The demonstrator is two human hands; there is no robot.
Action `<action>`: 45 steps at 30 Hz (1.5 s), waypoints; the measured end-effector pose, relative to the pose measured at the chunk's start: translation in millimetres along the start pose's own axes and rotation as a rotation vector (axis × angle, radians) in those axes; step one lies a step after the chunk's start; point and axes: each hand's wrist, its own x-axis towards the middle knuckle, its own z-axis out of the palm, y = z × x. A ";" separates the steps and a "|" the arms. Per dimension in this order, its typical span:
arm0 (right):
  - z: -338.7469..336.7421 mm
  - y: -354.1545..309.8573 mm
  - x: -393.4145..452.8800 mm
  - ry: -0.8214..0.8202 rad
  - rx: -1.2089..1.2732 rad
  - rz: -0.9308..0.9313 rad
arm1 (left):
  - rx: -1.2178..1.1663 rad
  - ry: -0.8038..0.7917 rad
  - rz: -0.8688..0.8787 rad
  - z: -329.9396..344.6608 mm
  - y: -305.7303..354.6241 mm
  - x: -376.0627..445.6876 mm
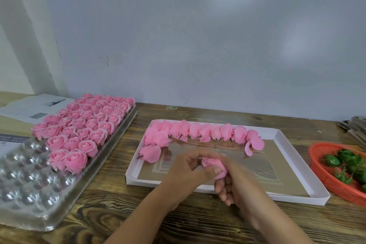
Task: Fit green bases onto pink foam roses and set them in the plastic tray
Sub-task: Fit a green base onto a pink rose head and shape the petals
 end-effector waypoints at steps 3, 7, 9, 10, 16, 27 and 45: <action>-1.9 -2.4 -0.1 -0.020 -0.012 0.010 | 0.016 -0.067 0.019 0.1 0.8 -1.5; -1.4 -4.9 -1.4 -0.027 -0.002 0.014 | 0.132 0.056 0.093 1.8 -2.5 0.4; -0.6 -6.6 -3.0 -0.040 -0.003 0.021 | 0.137 0.100 0.109 1.2 -3.6 1.4; -0.4 -7.4 -3.5 -0.050 -0.007 0.025 | 0.137 0.109 0.111 1.0 -3.8 1.5; -0.7 -8.1 -2.8 0.031 -0.057 -0.027 | 0.077 0.157 0.091 3.5 -1.4 1.7; -1.8 -9.6 -7.2 0.092 -0.105 -0.337 | -0.026 0.155 -0.036 1.8 4.4 1.5; -10.1 -8.1 -2.0 0.056 0.068 -0.231 | 0.096 0.129 -0.007 0.0 -0.9 0.6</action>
